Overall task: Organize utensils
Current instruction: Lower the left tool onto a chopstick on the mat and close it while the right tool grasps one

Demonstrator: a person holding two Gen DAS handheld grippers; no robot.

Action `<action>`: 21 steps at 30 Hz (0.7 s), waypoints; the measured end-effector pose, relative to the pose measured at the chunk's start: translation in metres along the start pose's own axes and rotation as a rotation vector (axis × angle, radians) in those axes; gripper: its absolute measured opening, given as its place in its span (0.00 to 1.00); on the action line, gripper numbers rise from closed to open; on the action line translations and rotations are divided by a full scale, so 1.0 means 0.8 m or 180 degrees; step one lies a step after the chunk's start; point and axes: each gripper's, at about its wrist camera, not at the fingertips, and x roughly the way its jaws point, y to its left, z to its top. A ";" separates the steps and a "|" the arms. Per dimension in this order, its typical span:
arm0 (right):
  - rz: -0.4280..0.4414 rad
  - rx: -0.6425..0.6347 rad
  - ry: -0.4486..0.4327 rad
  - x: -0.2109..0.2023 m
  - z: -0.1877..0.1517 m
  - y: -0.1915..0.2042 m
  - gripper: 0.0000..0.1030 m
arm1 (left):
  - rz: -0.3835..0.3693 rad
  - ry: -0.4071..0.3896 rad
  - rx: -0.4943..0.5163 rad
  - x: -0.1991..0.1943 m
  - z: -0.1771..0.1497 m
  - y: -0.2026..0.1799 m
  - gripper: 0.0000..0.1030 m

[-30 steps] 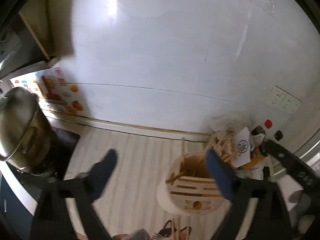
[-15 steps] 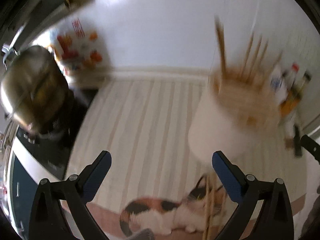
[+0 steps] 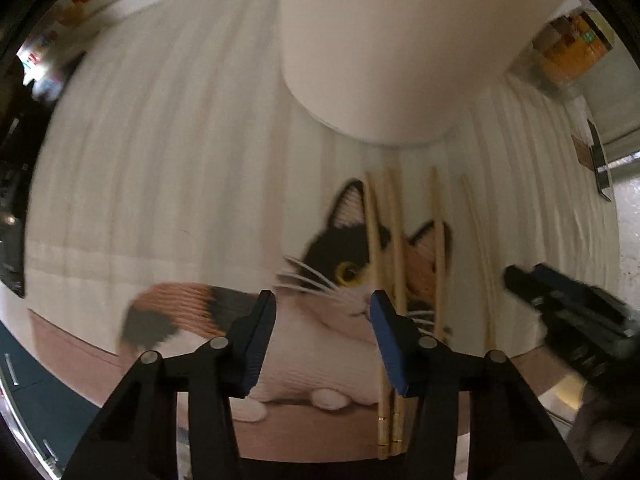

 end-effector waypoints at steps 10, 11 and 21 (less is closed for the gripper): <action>-0.0222 -0.0108 0.0253 0.038 -0.042 -0.016 0.04 | 0.0022 0.0053 0.0120 0.028 -0.003 -0.029 0.18; -0.0227 -0.0075 0.0264 0.039 -0.047 -0.021 0.04 | 0.0057 0.0039 0.0142 0.028 -0.003 -0.031 0.06; 0.0080 0.0029 0.0182 0.030 -0.054 -0.013 0.25 | -0.0001 0.0094 -0.0083 0.034 -0.011 -0.010 0.02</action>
